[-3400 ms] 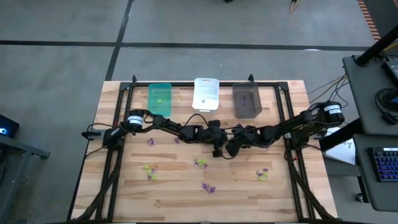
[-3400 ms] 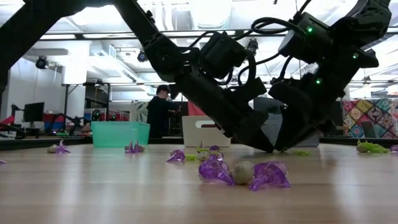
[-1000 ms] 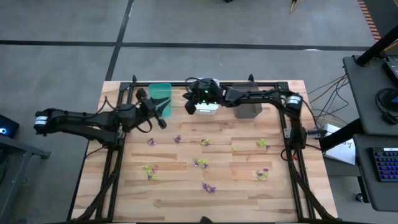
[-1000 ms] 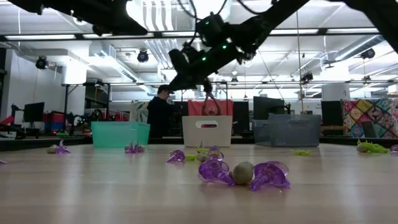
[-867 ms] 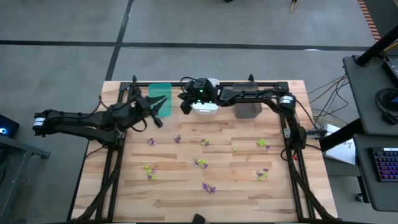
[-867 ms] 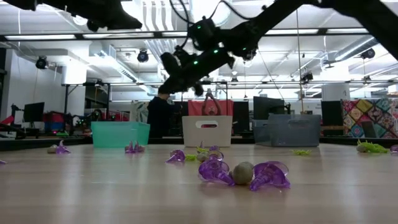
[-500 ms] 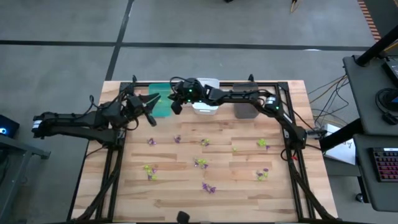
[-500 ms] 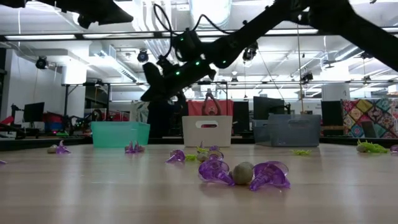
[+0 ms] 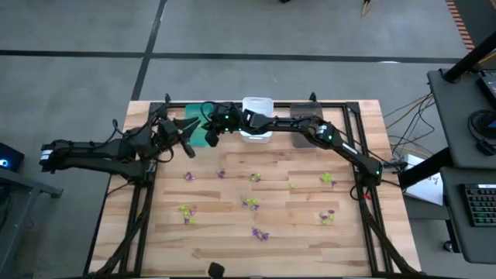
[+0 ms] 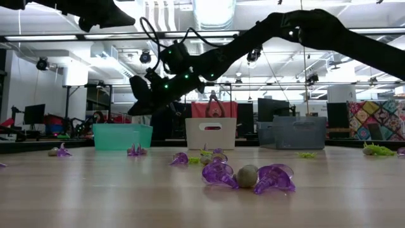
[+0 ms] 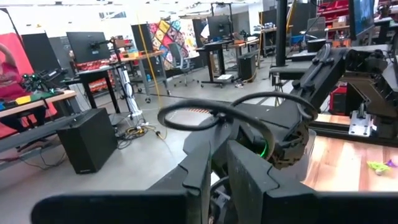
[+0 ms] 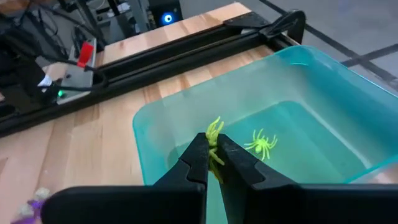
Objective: Sort Halloween decoration
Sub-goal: Put the green spider toy into the blue bin
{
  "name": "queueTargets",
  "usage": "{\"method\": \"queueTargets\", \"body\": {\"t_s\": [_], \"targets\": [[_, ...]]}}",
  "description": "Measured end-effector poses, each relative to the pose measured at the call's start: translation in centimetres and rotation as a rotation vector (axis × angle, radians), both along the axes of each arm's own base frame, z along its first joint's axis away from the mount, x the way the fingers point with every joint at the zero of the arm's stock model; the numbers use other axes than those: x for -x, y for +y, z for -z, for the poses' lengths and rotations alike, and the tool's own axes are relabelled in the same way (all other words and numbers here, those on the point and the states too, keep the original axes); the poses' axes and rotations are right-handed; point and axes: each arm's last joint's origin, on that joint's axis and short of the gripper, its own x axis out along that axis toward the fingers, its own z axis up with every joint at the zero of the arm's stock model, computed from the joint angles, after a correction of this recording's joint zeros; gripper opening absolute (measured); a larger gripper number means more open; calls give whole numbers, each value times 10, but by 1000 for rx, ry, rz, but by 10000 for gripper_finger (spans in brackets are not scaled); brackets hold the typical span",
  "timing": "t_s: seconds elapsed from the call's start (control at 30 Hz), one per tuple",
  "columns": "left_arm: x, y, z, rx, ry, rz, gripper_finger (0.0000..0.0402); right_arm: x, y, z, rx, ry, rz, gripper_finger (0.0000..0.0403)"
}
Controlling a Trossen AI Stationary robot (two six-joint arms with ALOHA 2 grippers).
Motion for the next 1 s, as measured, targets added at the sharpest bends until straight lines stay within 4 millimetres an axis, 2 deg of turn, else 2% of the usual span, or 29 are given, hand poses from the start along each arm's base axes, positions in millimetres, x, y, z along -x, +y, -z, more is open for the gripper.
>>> {"method": "queueTargets", "body": {"t_s": [0.67,0.8,0.9,1.0], "targets": [[-2,0,2,33,-14,2,36,-3,12,3,68,42,-56,19],[-2,0,2,33,-14,2,36,-2,13,5,114,61,-123,21],[-3,0,2,36,-15,2,36,-3,12,3,99,40,-79,20],[-3,0,2,39,-15,2,36,-3,12,2,95,29,-82,37]]}}
